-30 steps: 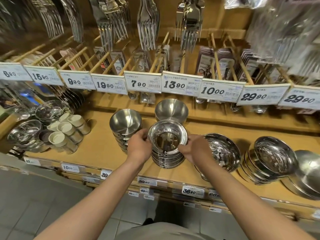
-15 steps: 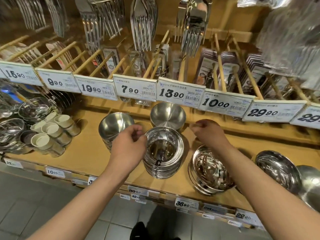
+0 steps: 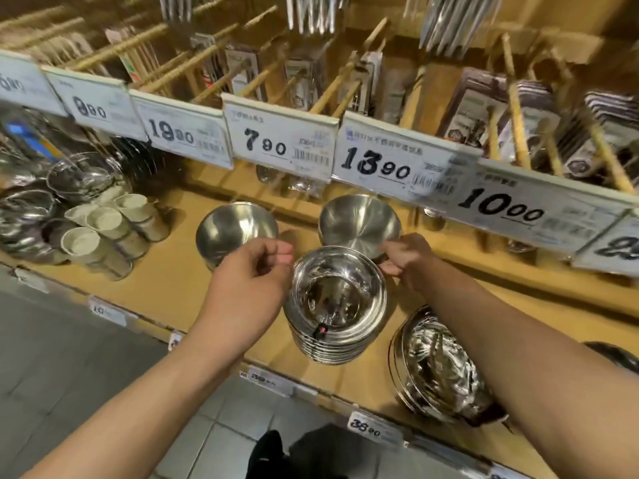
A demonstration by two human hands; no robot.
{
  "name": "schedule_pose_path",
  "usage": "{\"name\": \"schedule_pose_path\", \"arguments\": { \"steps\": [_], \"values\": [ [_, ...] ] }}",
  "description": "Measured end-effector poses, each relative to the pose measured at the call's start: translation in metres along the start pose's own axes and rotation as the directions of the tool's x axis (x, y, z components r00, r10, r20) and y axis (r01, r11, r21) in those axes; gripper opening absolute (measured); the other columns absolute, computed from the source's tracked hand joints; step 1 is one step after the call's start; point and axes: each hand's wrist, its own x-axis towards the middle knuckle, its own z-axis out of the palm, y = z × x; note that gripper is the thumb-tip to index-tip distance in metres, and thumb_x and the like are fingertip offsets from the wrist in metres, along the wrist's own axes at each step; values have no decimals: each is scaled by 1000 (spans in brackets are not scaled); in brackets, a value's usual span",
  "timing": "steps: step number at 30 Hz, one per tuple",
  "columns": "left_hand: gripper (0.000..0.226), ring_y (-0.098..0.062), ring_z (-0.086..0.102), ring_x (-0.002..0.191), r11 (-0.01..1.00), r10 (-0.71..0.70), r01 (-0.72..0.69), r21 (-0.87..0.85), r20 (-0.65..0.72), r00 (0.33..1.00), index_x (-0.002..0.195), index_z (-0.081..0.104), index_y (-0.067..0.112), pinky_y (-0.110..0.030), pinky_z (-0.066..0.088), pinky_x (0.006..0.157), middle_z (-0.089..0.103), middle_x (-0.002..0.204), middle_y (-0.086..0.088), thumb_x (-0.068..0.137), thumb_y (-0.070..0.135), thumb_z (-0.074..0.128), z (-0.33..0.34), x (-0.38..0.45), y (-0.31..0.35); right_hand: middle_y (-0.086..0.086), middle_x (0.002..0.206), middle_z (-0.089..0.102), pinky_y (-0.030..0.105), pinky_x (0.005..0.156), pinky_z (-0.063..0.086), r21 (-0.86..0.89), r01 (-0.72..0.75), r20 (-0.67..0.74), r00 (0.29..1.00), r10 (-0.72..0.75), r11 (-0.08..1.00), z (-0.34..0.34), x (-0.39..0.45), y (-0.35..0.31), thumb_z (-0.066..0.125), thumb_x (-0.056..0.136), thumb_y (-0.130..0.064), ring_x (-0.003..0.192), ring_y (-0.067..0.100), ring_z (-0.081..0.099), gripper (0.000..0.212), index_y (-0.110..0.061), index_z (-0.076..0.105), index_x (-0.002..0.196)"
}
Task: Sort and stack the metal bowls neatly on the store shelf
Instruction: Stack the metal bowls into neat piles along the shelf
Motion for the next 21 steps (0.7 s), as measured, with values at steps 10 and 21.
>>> {"name": "schedule_pose_path", "arguments": {
  "steps": [10,21],
  "values": [
    [16,-16,66,93,999,-8,9,-44,10,1000,99,69,20,-41,56,98,70,96,1,99,7,60,5,-9,21,14,72,69,27,60,55,178,42,-44,998,-34,983,-55,-73,-10,59,100,-4,61,23,69,14,8,65,101],
    [10,-24,70,96,998,42,-46,52,75,996,100,69,22,-38,59,90,72,97,1,98,15,62,26,-8,32,23,92,72,29,56,63,284,49,-149,989,-6,958,-115,-134,10,70,93,-1,65,25,75,9,3,62,92]
  ]
}}
